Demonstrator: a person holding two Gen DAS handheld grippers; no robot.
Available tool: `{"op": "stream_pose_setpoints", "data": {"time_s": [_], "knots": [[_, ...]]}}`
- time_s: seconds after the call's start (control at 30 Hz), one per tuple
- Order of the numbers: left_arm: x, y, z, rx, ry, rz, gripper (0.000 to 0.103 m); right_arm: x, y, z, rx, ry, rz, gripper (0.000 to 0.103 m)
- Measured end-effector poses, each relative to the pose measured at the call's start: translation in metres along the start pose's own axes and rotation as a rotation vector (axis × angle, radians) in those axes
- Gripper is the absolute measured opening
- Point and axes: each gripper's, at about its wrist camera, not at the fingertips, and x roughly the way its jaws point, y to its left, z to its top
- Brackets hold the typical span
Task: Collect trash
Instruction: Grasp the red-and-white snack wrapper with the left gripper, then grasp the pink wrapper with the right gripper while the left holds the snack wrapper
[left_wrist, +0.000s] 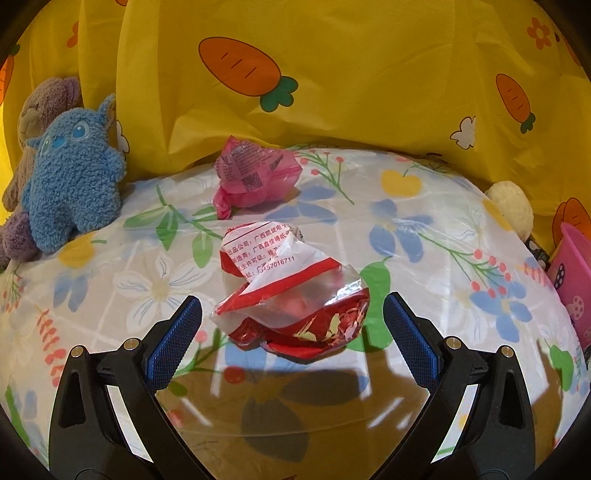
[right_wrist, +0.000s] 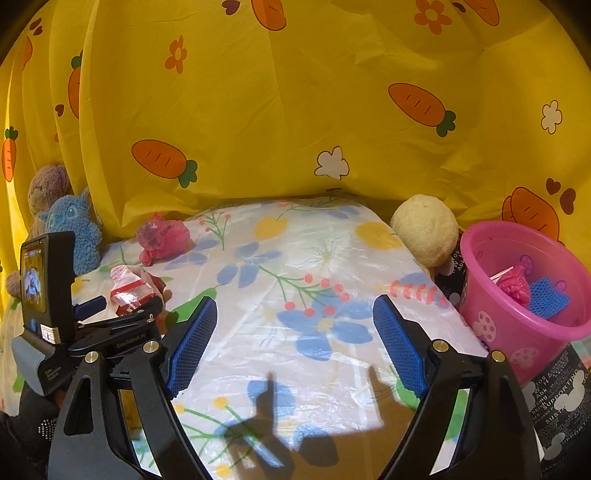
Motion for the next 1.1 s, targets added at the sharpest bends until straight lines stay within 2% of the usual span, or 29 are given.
{"op": "stream_pose_setpoints", "data": {"time_s": [0.03, 0.1, 0.17, 0.23, 0.3, 0.33, 0.37, 0.43, 0.57, 0.73, 0.97, 1.1], "knots": [[0.003, 0.000, 0.001, -0.002, 0.004, -0.006, 0.097, 0.002, 0.001, 0.000, -0.003, 0.006, 0.005, 0.084], [0.009, 0.001, 0.002, -0.004, 0.017, -0.022, 0.091, 0.007, 0.005, 0.001, -0.011, 0.014, 0.011, 0.084], [0.014, 0.004, 0.003, -0.018, 0.040, -0.051, 0.080, 0.011, 0.009, 0.001, -0.023, 0.020, 0.014, 0.084], [0.016, 0.007, 0.004, -0.033, 0.042, -0.071, 0.076, 0.014, 0.012, 0.001, -0.032, 0.027, 0.018, 0.084], [0.015, 0.009, 0.004, -0.039, 0.035, -0.082, 0.064, 0.016, 0.016, 0.001, -0.040, 0.033, 0.023, 0.084], [0.016, 0.010, 0.004, -0.040, 0.038, -0.081, 0.053, 0.018, 0.018, 0.001, -0.044, 0.036, 0.026, 0.084], [0.018, 0.011, 0.004, -0.045, 0.048, -0.087, 0.047, 0.019, 0.019, 0.001, -0.046, 0.039, 0.027, 0.084], [0.018, 0.016, 0.004, -0.067, 0.050, -0.109, 0.045, 0.021, 0.021, 0.001, -0.048, 0.049, 0.036, 0.084], [0.015, 0.022, 0.004, -0.074, 0.043, -0.115, 0.032, 0.022, 0.029, 0.002, -0.065, 0.054, 0.039, 0.084], [-0.008, 0.038, 0.012, -0.099, 0.001, -0.085, 0.030, 0.023, 0.040, 0.008, -0.091, 0.066, 0.062, 0.084], [-0.046, 0.078, 0.027, -0.127, -0.110, 0.067, 0.030, 0.031, 0.078, 0.030, -0.171, 0.024, 0.102, 0.084], [-0.041, 0.111, 0.025, -0.197, -0.110, 0.147, 0.030, 0.054, 0.109, 0.040, -0.217, 0.027, 0.134, 0.084]]}}
